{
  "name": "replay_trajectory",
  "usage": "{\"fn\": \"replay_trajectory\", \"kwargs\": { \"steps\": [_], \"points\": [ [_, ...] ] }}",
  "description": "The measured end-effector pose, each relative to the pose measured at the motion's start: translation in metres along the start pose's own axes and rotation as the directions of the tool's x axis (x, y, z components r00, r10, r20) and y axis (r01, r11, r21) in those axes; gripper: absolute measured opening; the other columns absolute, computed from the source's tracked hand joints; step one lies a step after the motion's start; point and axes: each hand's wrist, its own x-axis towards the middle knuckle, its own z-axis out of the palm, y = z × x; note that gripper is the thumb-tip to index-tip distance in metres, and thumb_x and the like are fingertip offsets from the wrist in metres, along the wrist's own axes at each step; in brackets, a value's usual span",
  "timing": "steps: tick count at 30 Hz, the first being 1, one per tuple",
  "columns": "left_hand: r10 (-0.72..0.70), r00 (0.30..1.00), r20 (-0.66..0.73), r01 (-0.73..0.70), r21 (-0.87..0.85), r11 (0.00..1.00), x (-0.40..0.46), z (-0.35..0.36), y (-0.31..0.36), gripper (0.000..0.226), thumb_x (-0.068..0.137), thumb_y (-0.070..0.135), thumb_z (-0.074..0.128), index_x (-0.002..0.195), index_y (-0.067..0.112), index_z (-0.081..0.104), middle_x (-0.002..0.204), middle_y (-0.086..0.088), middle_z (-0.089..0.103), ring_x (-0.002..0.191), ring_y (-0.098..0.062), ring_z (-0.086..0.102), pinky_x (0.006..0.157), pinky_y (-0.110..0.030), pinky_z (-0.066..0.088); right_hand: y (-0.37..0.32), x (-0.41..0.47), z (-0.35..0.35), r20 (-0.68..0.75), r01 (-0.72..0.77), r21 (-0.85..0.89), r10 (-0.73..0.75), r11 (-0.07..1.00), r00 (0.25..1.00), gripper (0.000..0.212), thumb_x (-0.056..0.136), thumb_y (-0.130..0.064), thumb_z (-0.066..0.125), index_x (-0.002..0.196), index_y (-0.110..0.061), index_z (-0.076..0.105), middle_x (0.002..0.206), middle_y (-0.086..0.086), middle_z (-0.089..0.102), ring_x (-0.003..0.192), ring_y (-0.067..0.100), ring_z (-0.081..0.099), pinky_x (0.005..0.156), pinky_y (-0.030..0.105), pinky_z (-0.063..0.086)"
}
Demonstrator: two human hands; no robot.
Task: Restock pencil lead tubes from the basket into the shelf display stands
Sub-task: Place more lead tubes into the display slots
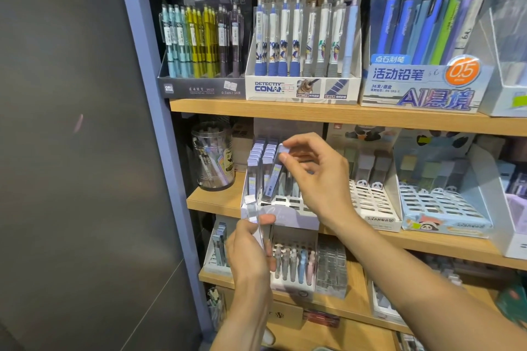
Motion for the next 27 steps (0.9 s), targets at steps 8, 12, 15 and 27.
{"fn": "replay_trajectory", "kwargs": {
  "steps": [8,12,15,27],
  "points": [
    [-0.027,1.0,-0.009,0.027,-0.022,0.999,-0.001,0.0,0.002,0.043,0.1,0.02,0.041,0.086,0.019,0.082,0.062,-0.006,0.047,0.052,-0.017,0.04,0.05,-0.032,0.034,-0.001,-0.003,-0.003,0.067,0.075,-0.054,-0.071,0.996,0.995,0.014,0.093,-0.016,0.074,0.107,-0.018,0.073,0.096,-0.011,0.074,0.093,0.009,0.071,0.077,0.026,0.059],
    [-0.032,0.999,-0.004,0.032,-0.028,0.999,-0.002,0.001,0.002,0.041,0.101,0.02,0.042,0.085,0.019,0.079,0.06,-0.005,0.047,0.053,-0.017,0.04,0.05,-0.032,0.032,0.004,0.001,0.0,0.019,0.065,-0.054,-0.064,0.996,0.998,0.013,0.093,-0.016,0.074,0.105,-0.017,0.072,0.092,-0.007,0.073,0.089,0.01,0.07,0.075,0.029,0.06],
    [-0.021,1.0,0.011,0.021,-0.014,1.0,-0.002,0.001,0.001,0.044,0.103,0.022,0.041,0.091,0.021,0.083,0.066,-0.006,0.05,0.054,-0.016,0.039,0.05,-0.032,0.033,0.007,0.004,0.004,0.018,0.043,-0.041,-0.042,0.998,0.999,0.013,0.092,-0.015,0.075,0.104,-0.018,0.072,0.09,-0.006,0.073,0.086,0.011,0.07,0.074,0.03,0.06],
    [0.13,0.989,0.065,-0.133,0.031,0.991,-0.001,0.001,-0.002,0.026,0.102,0.011,0.049,0.115,0.017,0.071,0.065,-0.005,0.051,0.05,-0.014,0.037,0.044,-0.026,0.032,0.015,0.0,0.005,0.152,0.137,-0.184,-0.109,0.973,0.982,0.025,0.088,-0.009,0.078,0.109,-0.021,0.076,0.098,-0.001,0.056,0.076,0.012,0.061,0.068,0.015,0.048]
  ]
}}
